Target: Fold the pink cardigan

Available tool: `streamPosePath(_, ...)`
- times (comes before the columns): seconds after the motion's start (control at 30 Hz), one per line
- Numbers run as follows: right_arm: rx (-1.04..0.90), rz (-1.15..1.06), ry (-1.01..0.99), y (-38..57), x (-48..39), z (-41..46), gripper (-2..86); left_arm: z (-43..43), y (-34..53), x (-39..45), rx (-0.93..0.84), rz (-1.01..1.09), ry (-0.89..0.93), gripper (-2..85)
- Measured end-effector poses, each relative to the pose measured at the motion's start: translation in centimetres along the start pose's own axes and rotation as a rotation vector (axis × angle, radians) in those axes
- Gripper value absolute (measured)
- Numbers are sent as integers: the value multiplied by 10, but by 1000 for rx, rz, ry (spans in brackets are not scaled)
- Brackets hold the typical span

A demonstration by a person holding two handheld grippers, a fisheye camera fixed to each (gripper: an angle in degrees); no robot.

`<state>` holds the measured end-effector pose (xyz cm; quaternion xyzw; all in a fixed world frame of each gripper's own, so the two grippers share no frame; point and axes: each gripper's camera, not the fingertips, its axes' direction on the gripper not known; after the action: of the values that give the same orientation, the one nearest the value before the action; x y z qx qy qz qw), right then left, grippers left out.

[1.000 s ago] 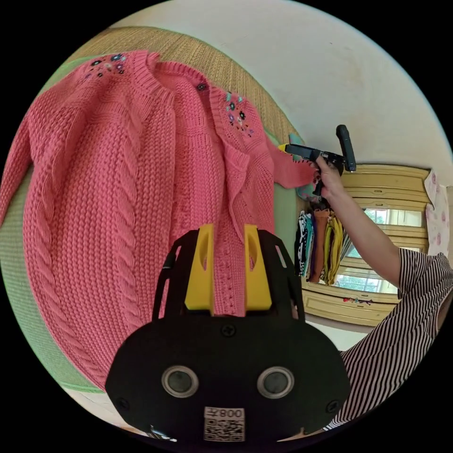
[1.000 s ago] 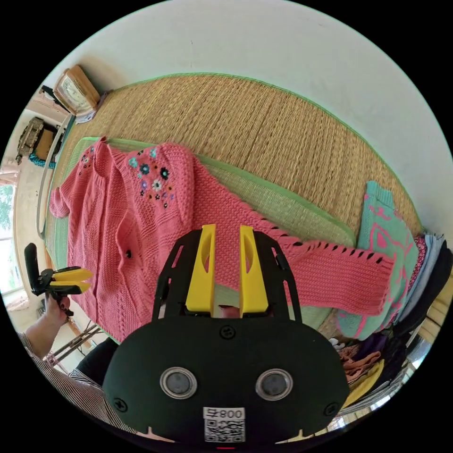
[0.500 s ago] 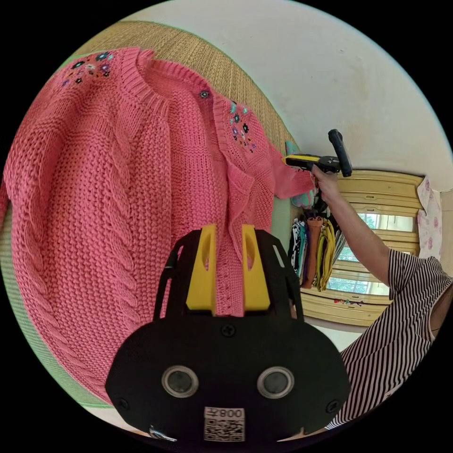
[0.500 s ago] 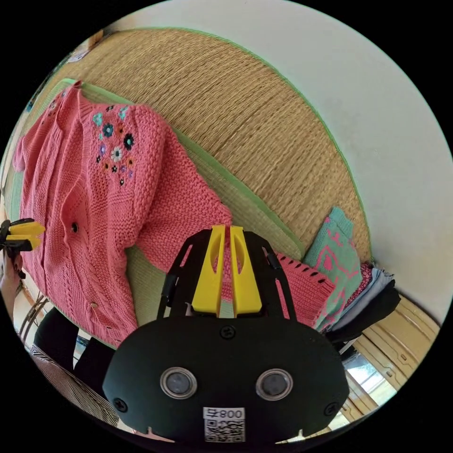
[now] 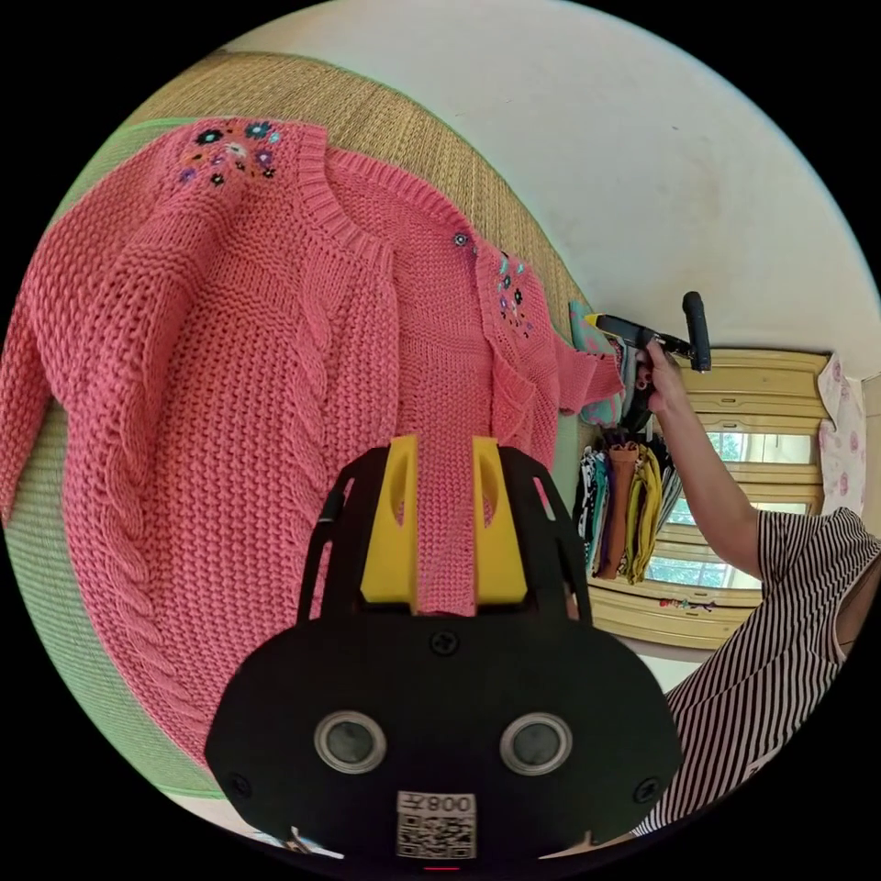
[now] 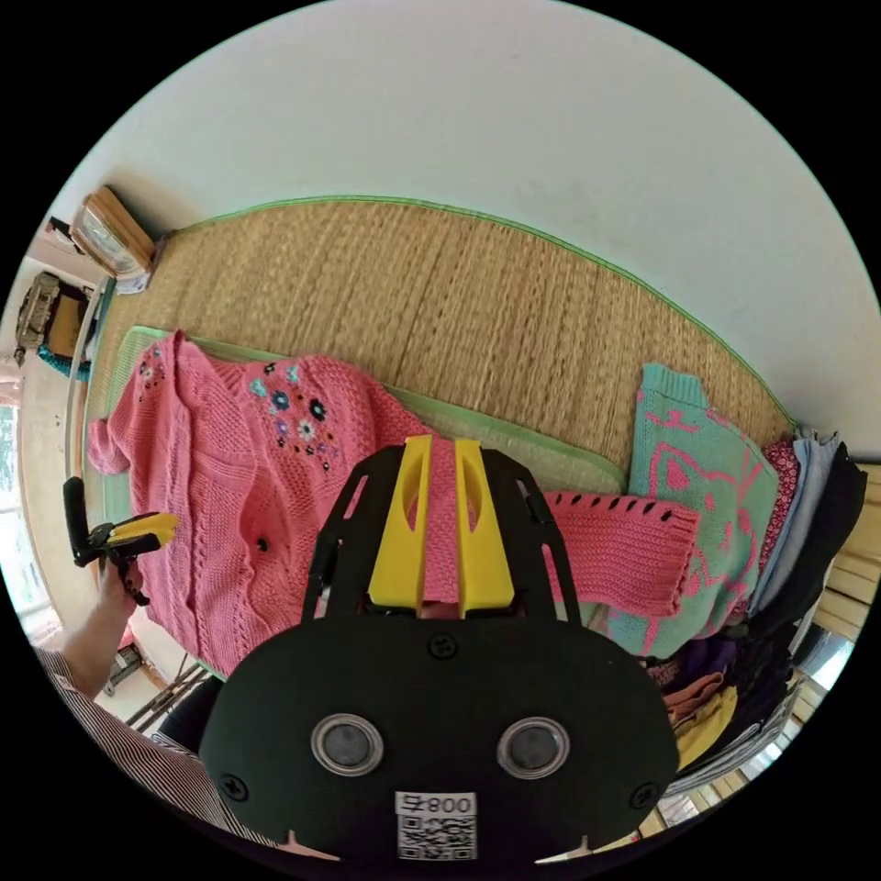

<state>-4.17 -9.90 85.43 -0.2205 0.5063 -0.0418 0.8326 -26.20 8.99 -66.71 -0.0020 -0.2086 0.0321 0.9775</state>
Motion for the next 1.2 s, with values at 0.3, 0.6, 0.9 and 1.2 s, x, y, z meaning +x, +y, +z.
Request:
streamPosePath(0.3,-74,-338,-333,-9,-154,46,76,2,70,-4,-54,-129,-121,98)
streamPosePath(0.6,-142,-340,-348,-76,-205,89,82,29,137,-13,-215,-255,-286,93)
streamPosePath(0.9,-218,-318,-303,-96,-226,106,37,44,144,-23,-222,-241,-338,19)
streamPosePath(1.2,-181,-387,-297,-109,-223,72,6,37,161,-15,-160,-211,-209,1)
